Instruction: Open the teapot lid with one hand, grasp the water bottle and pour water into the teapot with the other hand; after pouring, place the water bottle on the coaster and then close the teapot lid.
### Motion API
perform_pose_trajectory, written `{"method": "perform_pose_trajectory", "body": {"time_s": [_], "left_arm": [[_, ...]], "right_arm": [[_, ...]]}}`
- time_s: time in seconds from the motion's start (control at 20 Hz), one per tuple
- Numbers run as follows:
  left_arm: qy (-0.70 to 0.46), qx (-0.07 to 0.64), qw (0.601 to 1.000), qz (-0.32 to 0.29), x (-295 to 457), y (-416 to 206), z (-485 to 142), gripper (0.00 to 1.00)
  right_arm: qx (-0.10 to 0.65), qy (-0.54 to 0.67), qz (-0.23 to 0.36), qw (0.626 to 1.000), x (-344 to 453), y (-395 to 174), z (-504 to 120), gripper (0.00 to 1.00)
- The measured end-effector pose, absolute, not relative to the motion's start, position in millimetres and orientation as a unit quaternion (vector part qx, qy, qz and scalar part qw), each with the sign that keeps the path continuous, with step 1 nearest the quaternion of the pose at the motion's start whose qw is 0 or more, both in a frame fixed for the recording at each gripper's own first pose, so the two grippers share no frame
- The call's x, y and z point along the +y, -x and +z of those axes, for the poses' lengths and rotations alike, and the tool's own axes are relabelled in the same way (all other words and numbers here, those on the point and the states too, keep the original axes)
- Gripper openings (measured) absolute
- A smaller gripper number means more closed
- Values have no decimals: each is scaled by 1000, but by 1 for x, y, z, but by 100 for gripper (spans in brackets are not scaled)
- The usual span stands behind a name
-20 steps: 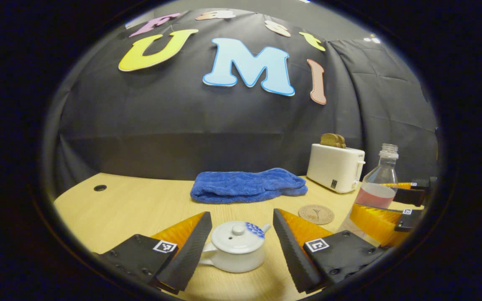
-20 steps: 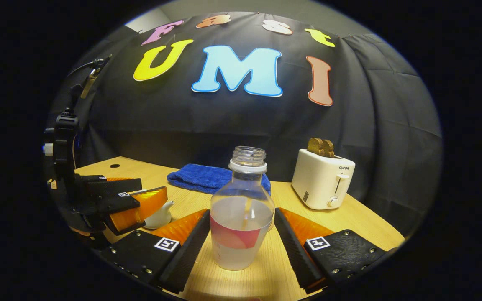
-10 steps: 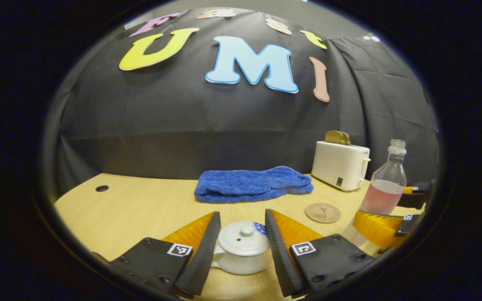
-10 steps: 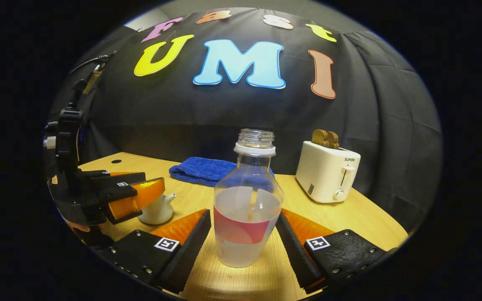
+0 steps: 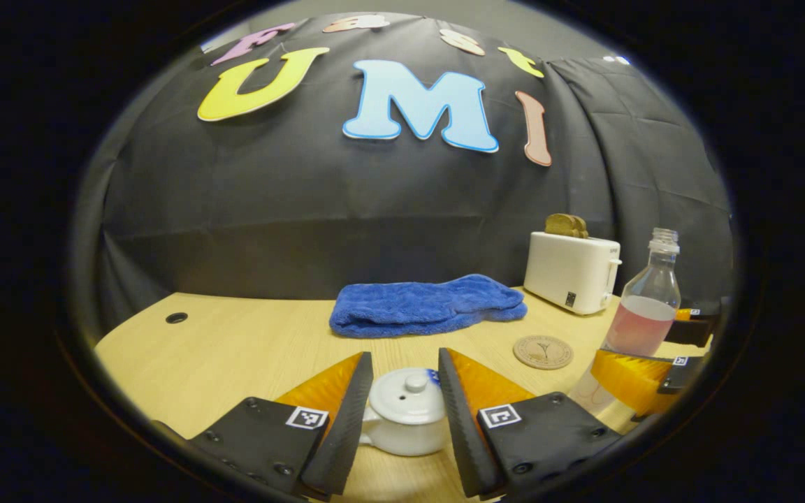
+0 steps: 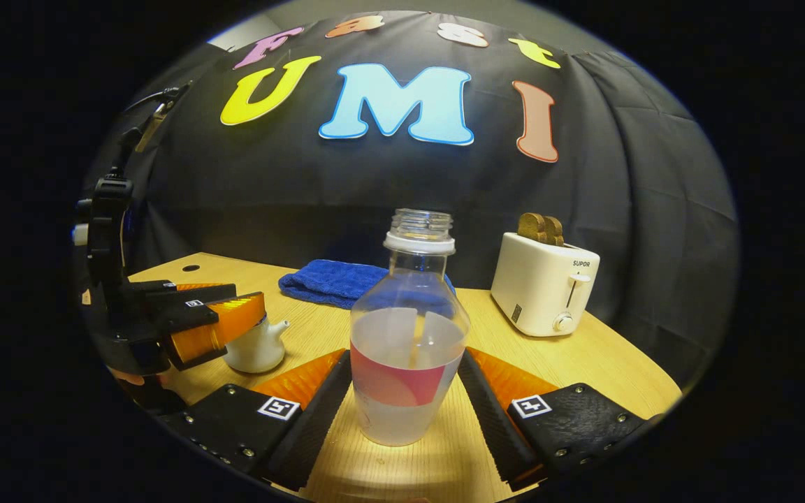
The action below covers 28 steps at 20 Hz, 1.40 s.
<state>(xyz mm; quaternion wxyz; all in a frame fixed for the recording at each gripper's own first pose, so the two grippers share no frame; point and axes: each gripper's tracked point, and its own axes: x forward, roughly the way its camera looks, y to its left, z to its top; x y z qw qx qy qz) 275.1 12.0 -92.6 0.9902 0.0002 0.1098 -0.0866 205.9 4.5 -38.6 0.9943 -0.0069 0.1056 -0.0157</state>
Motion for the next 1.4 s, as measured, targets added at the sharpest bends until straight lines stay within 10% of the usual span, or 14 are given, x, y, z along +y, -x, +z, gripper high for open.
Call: {"method": "perform_pose_trajectory", "body": {"time_s": [1.0,1.4], "left_arm": [[-5,72,994,-83,8,-274,-85,8],[19,49,995,-89,13,-268,-71,8]], "right_arm": [[112,3,-21,994,-1,-208,-42,95],[104,0,-23,994,-2,-207,-37,95]]}}
